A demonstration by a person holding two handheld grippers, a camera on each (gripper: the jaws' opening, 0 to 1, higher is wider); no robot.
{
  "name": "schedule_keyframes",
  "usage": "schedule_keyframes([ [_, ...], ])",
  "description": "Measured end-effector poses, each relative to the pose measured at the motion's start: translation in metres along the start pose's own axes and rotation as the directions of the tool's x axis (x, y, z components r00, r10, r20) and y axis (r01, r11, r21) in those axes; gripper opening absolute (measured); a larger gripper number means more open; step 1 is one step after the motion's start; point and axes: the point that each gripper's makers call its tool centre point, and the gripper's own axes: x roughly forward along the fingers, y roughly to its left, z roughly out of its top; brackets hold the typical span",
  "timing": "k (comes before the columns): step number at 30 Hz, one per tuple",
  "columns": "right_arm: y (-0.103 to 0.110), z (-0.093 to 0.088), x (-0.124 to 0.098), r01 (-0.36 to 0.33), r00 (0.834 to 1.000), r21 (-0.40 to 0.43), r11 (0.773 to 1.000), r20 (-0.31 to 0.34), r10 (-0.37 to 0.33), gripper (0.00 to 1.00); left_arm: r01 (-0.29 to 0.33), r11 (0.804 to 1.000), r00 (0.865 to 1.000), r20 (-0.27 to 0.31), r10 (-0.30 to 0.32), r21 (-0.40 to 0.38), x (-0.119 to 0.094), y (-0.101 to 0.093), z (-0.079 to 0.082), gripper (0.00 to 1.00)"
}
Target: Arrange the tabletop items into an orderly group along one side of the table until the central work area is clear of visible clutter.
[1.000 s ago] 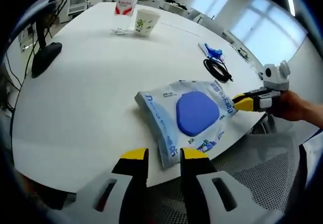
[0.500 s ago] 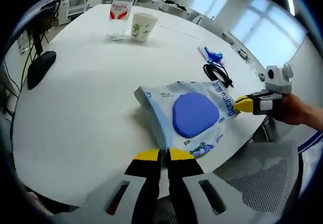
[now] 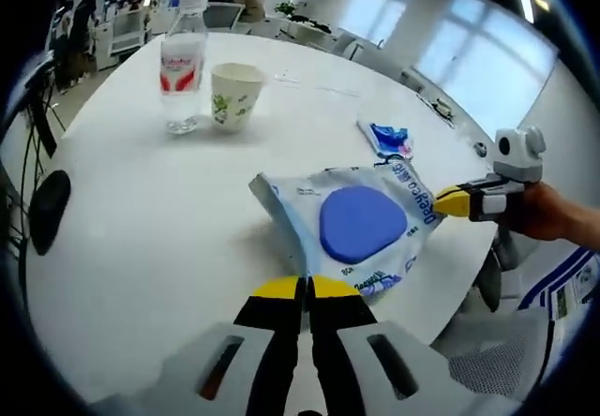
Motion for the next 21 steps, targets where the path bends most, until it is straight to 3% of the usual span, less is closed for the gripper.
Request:
schedule_keyframes([
  [6,-0.030,0.033,0.013,0.026,1.000,-0.006,1.000,0.016,-0.026,0.00,-0.008,1.000,1.000,0.013,0.009,-0.008,0.014,-0.001,0.019,0.00],
  [13,-0.049,0.063,0.027,0.051,0.998,-0.026,0.998,0.028,-0.050,0.00,-0.026,0.998,0.999,0.028,0.028,-0.055,0.040,-0.001,0.042,0.00],
  [21,-0.074,0.080,0.036,0.071,0.997,-0.013,0.997,0.042,-0.070,0.00,-0.024,0.997,0.999,0.035,0.026,-0.070,0.064,-0.001,0.060,0.00],
])
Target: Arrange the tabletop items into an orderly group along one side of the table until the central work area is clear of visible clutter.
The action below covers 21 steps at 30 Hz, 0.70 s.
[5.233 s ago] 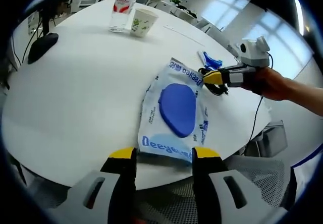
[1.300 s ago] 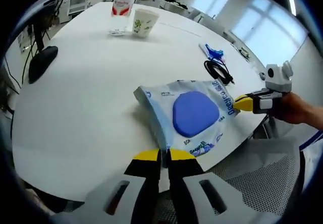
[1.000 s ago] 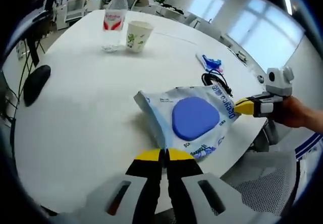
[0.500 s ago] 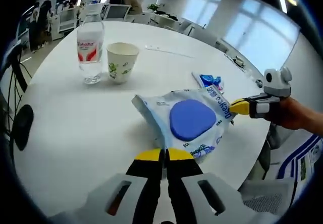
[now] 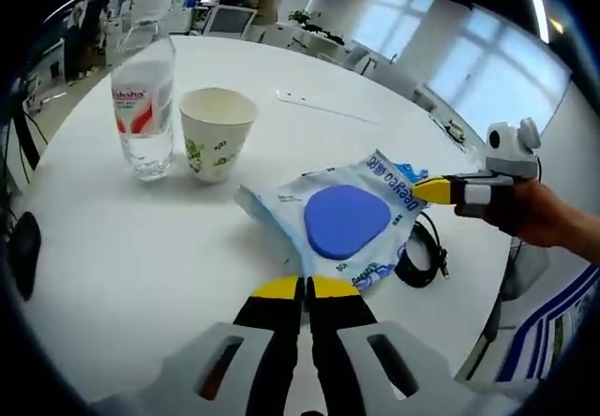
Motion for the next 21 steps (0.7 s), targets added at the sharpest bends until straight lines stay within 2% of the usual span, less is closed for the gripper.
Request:
schedule_keyframes([
  [4,-0.016,-0.003,0.000,0.024,1.000,0.040,0.999,0.002,-0.024,0.00,-0.003,1.000,1.000,0.005,0.003,-0.023,0.014,-0.002,0.006,0.00],
  [9,-0.031,-0.004,-0.005,0.052,0.998,0.085,0.995,0.019,-0.054,0.00,-0.005,0.998,0.999,0.041,0.008,-0.067,0.028,-0.003,0.023,0.00],
  [13,-0.041,-0.005,-0.007,0.074,0.997,0.085,0.994,0.015,-0.076,0.00,0.000,0.995,0.998,0.064,0.006,-0.096,0.037,-0.004,0.035,0.00],
  [21,-0.047,-0.010,-0.003,0.099,0.995,0.124,0.987,0.002,-0.100,0.00,-0.013,0.987,0.997,0.077,0.025,-0.158,0.052,0.006,0.044,0.00],
])
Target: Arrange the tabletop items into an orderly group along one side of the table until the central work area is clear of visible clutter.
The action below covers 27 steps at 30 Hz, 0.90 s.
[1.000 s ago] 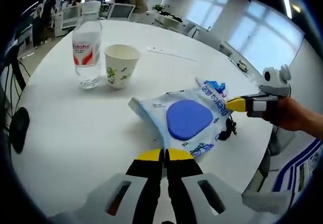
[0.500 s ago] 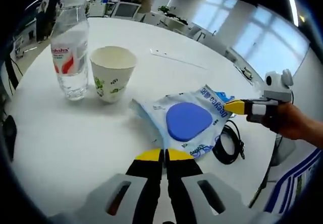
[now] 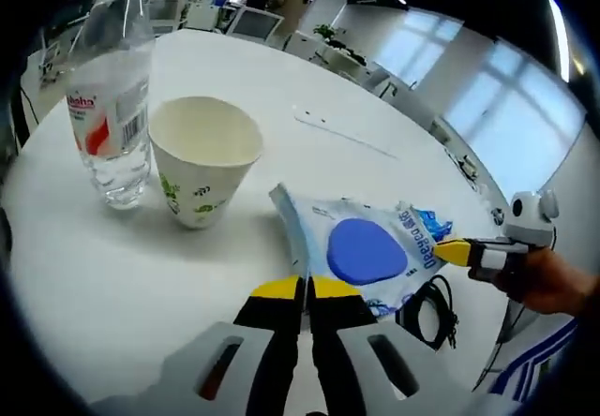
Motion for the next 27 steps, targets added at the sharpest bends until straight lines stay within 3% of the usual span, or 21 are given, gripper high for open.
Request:
schedule_keyframes([
  [5,-0.003,0.006,0.006,0.038,0.998,0.073,0.997,0.051,-0.042,0.00,0.000,1.000,1.000,0.027,0.001,-0.022,0.005,0.007,0.006,0.00],
  [11,0.008,-0.010,0.007,0.008,1.000,0.046,0.999,0.009,-0.009,0.07,0.018,1.000,0.999,0.030,-0.017,-0.014,-0.006,0.019,0.001,0.08],
  [16,0.003,-0.015,0.000,0.009,1.000,0.053,0.999,0.009,-0.010,0.07,0.042,0.999,0.999,0.034,-0.042,-0.017,-0.012,0.023,-0.006,0.13],
  [22,0.003,-0.019,-0.004,0.006,1.000,0.075,0.997,0.001,-0.006,0.02,0.050,0.999,0.999,0.021,-0.050,-0.002,-0.008,0.021,-0.017,0.08],
  [27,0.002,-0.019,-0.002,0.011,1.000,0.072,0.997,-0.007,-0.011,0.00,0.023,0.999,0.999,0.029,-0.021,-0.042,-0.004,0.025,-0.017,0.02],
])
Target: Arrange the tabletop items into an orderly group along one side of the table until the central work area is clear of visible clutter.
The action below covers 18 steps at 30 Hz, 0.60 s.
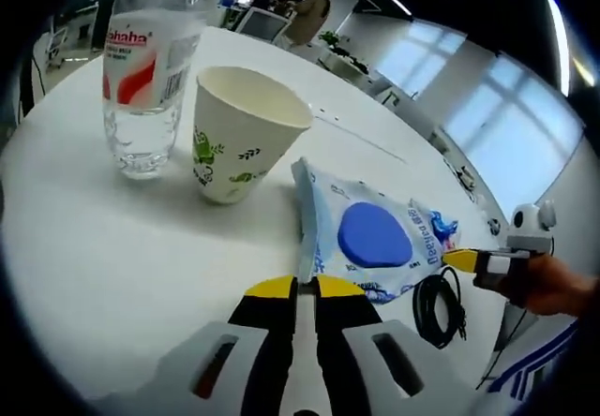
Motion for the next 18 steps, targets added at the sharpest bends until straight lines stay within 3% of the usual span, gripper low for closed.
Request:
schedule_keyframes([
  [8,0.002,0.012,0.011,0.005,1.000,0.049,0.999,0.024,-0.006,0.00,-0.021,0.990,0.998,0.064,0.030,-0.138,0.004,0.005,0.019,0.01],
  [18,-0.001,0.020,0.020,0.003,1.000,0.087,0.996,0.028,-0.005,0.00,-0.041,0.987,0.996,0.071,0.053,-0.155,0.012,0.011,0.027,0.01],
])
